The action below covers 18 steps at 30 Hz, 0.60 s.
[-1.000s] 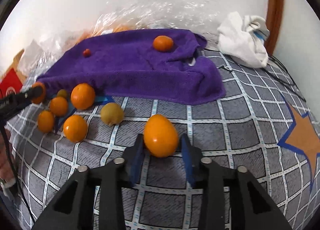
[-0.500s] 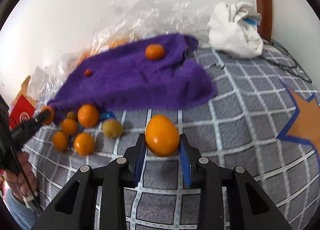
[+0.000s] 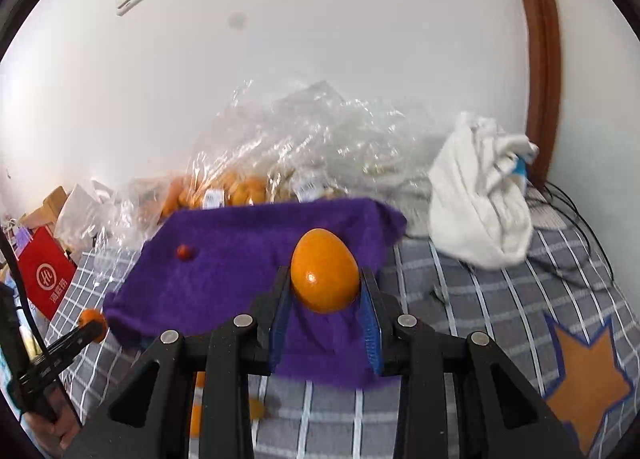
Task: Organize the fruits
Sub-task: 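Lift both held oranges and carry them over the purple towel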
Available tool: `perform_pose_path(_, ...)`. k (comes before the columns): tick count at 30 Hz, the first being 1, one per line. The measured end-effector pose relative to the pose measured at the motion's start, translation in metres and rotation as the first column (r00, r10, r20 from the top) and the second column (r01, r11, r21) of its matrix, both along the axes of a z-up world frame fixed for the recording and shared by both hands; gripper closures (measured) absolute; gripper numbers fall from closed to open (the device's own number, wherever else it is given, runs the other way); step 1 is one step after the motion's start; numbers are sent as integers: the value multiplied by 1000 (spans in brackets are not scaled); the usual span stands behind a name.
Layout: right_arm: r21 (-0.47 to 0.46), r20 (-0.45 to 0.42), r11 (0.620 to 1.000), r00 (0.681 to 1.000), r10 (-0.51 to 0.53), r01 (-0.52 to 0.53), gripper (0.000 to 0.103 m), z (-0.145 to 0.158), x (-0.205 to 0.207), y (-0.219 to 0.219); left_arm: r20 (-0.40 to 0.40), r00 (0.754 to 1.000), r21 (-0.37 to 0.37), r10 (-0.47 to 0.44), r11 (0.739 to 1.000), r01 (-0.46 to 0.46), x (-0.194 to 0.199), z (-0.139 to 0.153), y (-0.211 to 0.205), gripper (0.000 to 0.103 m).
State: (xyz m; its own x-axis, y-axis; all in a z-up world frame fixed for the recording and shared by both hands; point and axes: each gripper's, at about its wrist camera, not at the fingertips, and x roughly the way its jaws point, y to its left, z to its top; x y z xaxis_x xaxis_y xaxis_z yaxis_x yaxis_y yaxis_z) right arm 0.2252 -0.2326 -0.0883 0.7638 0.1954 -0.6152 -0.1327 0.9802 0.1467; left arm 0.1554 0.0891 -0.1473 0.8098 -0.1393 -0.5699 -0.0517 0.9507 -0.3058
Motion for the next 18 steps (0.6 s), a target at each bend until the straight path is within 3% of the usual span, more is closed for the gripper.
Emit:
perform_pose_path(7,4,-35,1000,999,-4,4,70,-22,40,10,1,999,45,-50,998,50,54,29,-20,62)
perform_pose_path(13,11,-81,1000,997,9,-8,70,-52,52,4,-54,996,65,-73,995,76,104,11,-42,62)
perform_pose_path(18,10,-91,1000,996,10,-9,70,-64,58,1,-90,995,57,-44,997,49,116,-11,-41,62)
